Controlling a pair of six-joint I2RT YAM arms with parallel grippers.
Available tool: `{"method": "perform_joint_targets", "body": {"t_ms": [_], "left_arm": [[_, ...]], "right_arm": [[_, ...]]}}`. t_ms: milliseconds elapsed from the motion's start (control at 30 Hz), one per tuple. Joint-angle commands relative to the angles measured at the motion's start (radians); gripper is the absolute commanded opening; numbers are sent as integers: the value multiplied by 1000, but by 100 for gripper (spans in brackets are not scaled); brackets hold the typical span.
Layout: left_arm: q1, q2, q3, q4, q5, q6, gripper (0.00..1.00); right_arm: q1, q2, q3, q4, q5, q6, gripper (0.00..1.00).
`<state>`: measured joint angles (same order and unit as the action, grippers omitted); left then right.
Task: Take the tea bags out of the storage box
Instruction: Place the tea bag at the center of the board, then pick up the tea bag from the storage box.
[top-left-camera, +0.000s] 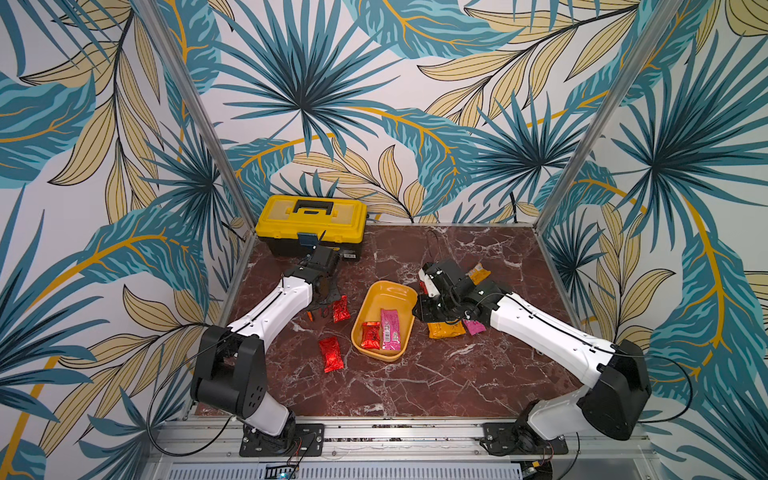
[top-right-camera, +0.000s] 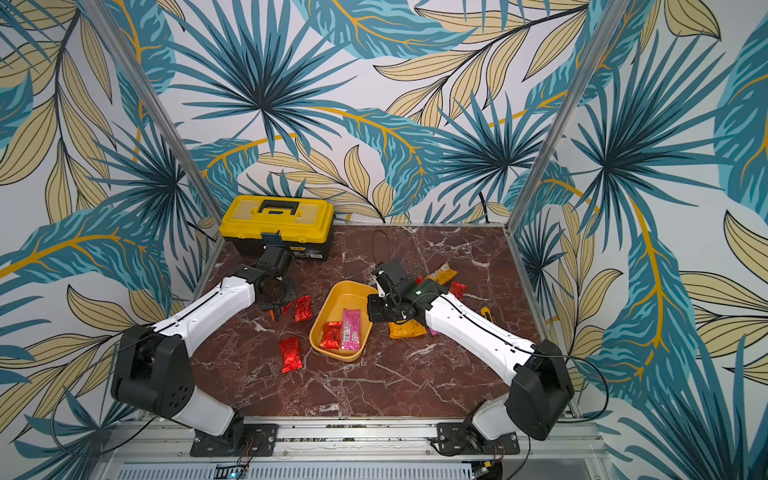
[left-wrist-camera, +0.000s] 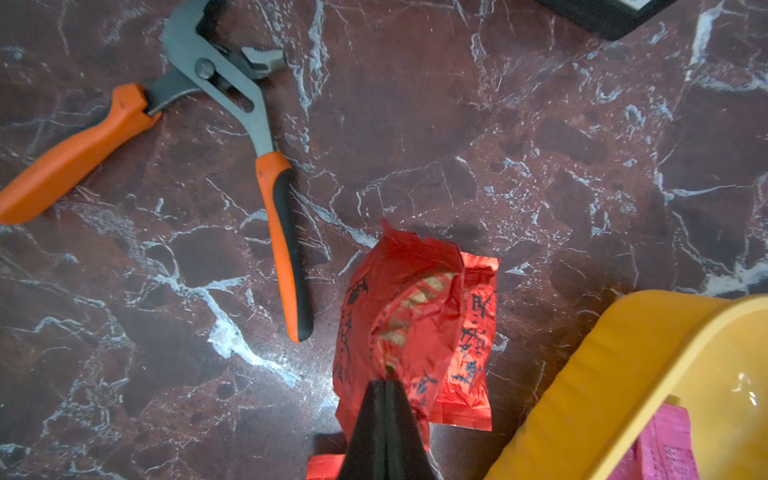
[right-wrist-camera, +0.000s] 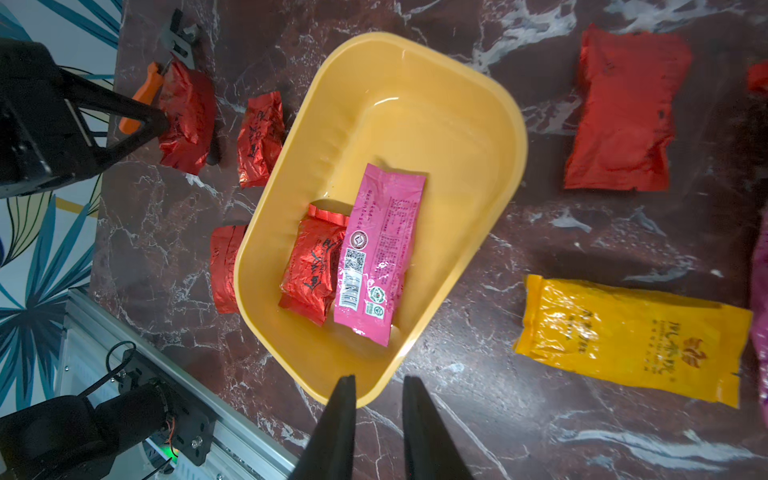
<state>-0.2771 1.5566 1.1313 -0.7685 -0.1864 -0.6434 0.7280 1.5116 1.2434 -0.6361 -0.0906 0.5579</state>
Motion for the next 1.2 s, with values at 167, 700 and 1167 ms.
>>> {"method": "perform_joint_targets", "body": {"t_ms": [167, 700, 1167], "left_arm": [[6, -60, -80, 69, 25, -13, 49], [4, -477, -232, 61, 122, -80, 81], [5, -611, -254, 26, 168, -95, 84]], "right_arm": [[70, 147, 98, 40, 69, 49, 30], [135, 344, 203, -57, 257, 68, 64], [160, 495, 297, -120, 298, 159, 65]]}}
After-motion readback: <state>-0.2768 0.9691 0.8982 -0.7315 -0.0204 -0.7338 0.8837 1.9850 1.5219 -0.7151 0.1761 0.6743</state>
